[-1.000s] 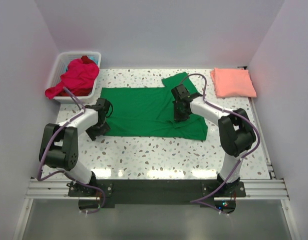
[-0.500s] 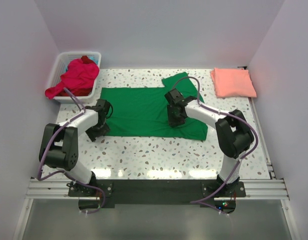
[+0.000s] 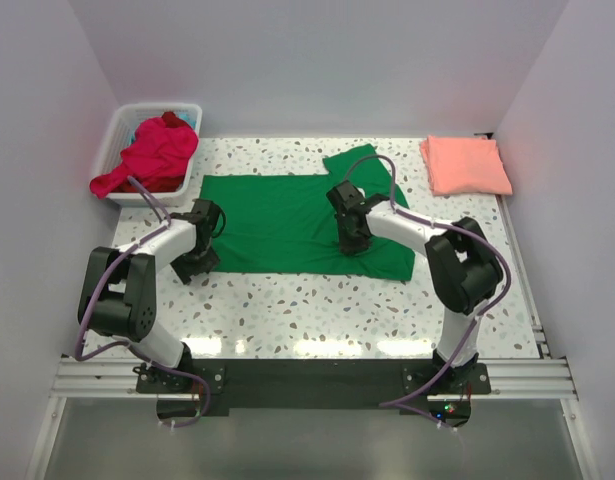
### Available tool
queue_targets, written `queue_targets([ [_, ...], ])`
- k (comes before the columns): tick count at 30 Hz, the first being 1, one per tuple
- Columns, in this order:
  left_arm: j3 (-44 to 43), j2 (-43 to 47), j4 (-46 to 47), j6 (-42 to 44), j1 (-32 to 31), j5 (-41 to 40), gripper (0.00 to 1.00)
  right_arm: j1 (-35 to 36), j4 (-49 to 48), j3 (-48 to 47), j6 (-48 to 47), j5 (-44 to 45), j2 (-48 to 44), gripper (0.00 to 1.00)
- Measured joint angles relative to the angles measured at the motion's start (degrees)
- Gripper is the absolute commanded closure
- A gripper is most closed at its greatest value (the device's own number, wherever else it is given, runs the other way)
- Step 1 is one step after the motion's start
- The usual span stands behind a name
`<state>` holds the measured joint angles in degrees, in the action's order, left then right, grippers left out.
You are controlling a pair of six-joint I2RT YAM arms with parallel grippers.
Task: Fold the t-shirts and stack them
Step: Fold the tshirt
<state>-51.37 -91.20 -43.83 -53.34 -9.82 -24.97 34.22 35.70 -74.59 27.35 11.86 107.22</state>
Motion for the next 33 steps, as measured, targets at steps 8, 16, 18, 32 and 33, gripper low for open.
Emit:
queue_targets([
  [8, 0.0, 0.0, 0.02, 0.15, 0.04, 0.09, 0.37, 0.0, -0.13, -0.31, -0.39, 0.66, 2.67, 1.0],
  [16, 0.0, 0.0, 0.07, 0.42, 0.04, 0.09, 0.38, 0.0, 2.03, -2.34, -0.39, 1.42, 2.64, 1.0],
  [18, 0.0, 0.0, 0.07, 0.44, 0.04, 0.09, 0.38, 0.0, 2.91, -4.09, -0.39, 2.21, 2.64, 1.0],
  [32, 0.0, 0.0, 0.26, 1.18, 0.04, 0.11, 0.38, -0.17, 4.07, -15.87, -2.34, 7.08, 8.68, 0.64],
  [33, 0.0, 0.0, 0.33, 1.49, 0.04, 0.11, 0.38, -0.26, 3.93, -16.52, -2.58, 7.19, 9.94, 0.63],
])
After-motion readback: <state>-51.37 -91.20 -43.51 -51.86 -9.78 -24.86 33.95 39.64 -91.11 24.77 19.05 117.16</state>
